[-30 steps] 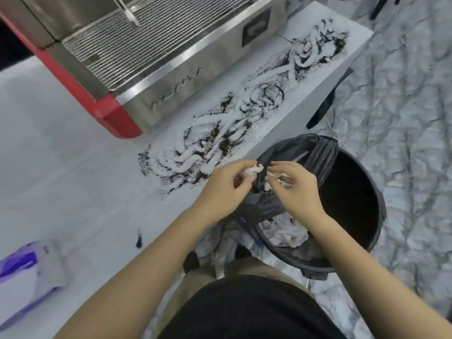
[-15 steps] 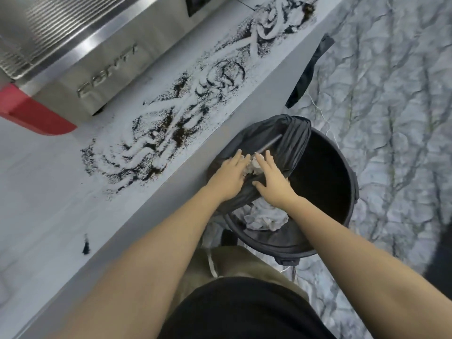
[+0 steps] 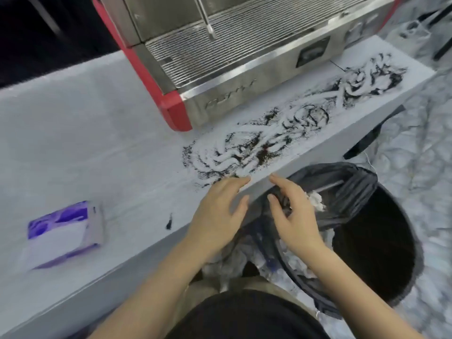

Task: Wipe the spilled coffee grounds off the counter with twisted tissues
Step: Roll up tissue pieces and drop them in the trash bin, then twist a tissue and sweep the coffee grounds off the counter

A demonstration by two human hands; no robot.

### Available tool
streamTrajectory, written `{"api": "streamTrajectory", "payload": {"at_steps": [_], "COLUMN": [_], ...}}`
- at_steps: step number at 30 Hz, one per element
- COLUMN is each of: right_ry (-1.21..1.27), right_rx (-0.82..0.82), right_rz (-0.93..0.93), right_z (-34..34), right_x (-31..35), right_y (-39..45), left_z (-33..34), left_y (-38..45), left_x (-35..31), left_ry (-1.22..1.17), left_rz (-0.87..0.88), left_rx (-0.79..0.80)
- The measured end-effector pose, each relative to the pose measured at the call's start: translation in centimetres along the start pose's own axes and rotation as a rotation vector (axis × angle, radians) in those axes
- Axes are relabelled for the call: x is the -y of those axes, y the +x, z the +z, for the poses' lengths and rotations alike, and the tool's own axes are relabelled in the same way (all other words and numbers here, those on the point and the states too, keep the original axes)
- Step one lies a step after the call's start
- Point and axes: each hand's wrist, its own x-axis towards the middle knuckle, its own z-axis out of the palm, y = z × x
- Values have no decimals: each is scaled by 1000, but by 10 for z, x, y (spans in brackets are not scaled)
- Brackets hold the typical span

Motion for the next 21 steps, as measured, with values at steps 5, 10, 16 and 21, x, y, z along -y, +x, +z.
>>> {"api": "streamTrajectory", "payload": {"at_steps": [5,10,16,21], "right_ry": [145,195,200,25], "right_rx": [153,237,446,647], "right_rz": [-108,-294,-562,-762], "right_z": [70,148,210,230], "right_x": [65,126,192,197], "right_y": [6,21,29,31], "left_z": [-71,-119,-179,-224], "left_y": [-57,-109,-153,-177], "left_x": [48,99,142,184], "left_ry": [98,206,209,140], "left_rz": [-46,-148,-164,-244], "left_rx": [-271,-593,-656,-293]}}
